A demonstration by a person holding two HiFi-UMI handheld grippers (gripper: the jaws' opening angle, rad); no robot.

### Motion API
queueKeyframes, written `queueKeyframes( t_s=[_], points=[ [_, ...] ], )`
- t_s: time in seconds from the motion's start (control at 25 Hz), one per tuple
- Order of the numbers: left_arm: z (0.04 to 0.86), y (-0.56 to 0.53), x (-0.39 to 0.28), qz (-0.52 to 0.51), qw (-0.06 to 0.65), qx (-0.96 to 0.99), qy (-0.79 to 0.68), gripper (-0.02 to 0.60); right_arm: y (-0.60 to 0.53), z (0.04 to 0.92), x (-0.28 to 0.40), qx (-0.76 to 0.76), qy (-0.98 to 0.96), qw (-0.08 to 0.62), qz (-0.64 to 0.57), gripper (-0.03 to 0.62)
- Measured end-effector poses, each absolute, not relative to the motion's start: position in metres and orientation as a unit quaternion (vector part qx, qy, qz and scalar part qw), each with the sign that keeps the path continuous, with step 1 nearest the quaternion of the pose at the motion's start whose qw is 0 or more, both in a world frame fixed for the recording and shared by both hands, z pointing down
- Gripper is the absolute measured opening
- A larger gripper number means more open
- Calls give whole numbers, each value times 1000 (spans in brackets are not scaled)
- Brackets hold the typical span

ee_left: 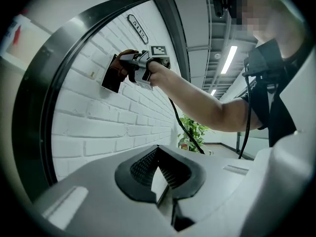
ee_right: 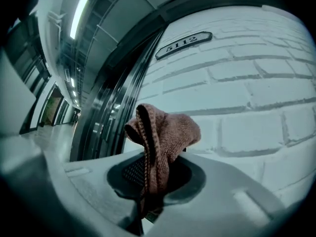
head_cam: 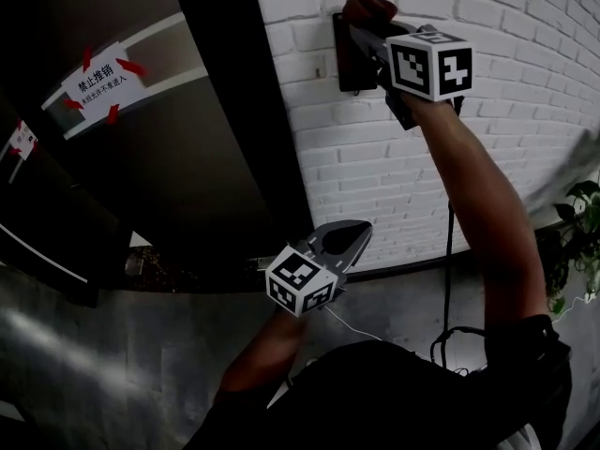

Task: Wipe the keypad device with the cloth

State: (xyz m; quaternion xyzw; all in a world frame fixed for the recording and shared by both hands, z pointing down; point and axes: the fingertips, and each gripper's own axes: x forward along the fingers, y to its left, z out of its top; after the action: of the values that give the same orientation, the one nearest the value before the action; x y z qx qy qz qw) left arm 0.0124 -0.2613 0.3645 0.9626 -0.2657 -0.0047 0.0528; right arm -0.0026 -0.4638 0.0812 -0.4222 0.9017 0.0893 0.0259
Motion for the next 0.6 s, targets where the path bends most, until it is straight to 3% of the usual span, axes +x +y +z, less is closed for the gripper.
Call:
queueKeyframes(
  t_s=[0.6],
  points=[
    [362,-258,14,-8,52,963,-264,17,-463,122,-3,-420,905,5,76,48]
  ],
)
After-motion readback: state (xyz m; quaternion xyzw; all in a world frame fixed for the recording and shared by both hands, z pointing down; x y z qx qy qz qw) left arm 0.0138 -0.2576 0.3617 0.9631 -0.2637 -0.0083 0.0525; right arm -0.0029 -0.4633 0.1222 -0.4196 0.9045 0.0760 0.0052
